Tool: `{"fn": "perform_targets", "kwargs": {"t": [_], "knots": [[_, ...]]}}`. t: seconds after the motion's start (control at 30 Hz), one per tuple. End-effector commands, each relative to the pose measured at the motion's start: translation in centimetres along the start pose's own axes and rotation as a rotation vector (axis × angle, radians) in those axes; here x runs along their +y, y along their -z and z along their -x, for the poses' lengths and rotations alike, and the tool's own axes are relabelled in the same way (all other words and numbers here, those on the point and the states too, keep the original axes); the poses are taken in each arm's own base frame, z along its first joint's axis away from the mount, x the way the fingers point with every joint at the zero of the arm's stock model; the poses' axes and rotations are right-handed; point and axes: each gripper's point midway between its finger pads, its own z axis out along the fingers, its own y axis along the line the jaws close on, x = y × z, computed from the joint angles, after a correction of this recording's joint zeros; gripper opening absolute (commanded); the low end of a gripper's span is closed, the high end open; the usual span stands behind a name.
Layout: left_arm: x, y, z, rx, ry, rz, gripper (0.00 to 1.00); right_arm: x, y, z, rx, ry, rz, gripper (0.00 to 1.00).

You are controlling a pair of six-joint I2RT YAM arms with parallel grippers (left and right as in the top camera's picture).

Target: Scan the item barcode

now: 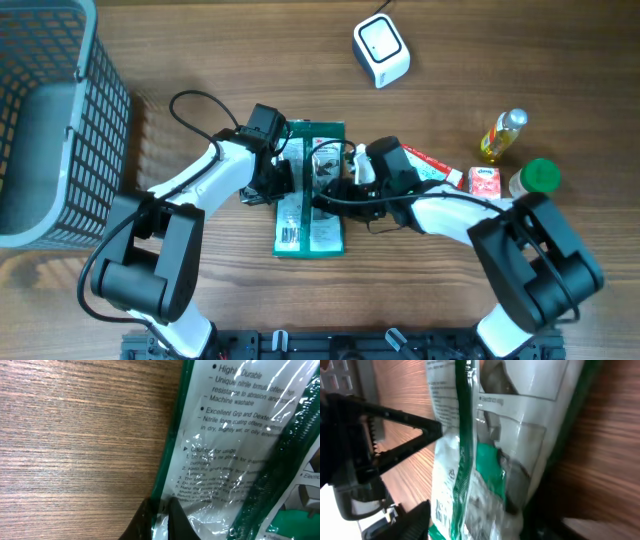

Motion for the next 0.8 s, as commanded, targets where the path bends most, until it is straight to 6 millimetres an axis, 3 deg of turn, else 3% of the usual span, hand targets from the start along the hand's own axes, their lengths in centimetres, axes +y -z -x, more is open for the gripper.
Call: {"fn": "perform_targets", "kwargs": {"t": [0.0,0.27,0.47,0.57,0.77], "knots": [[0.79,-1.41,-1.19,0.038,0.011,0.035,0.04,-2.21,-1.51,-1.64,0.049,-0.034,-0.018,0.57],[0.78,-1.41,-1.17,0.038,0.01,0.035,0.04,-1.33,-1.6,-1.26,0.04,0.006,0.023,0.56],[0.69,-1.42,-1.02,0.031,0.009,0.031,0.04,-1.29,-1.68,-1.35,0.041,0.012,0.022,0.35],[0.65,-1.42,-0.94,0.028,0.009,0.029,0.04,-1.3,-1.68,-1.36,0.042,0.012,0.022,0.3],[0.48,-1.43,-0.62,0.015,0.007,0.023,0.04,-1.4,-1.68,-1.27,0.036,0.033,0.016,0.04]]}}
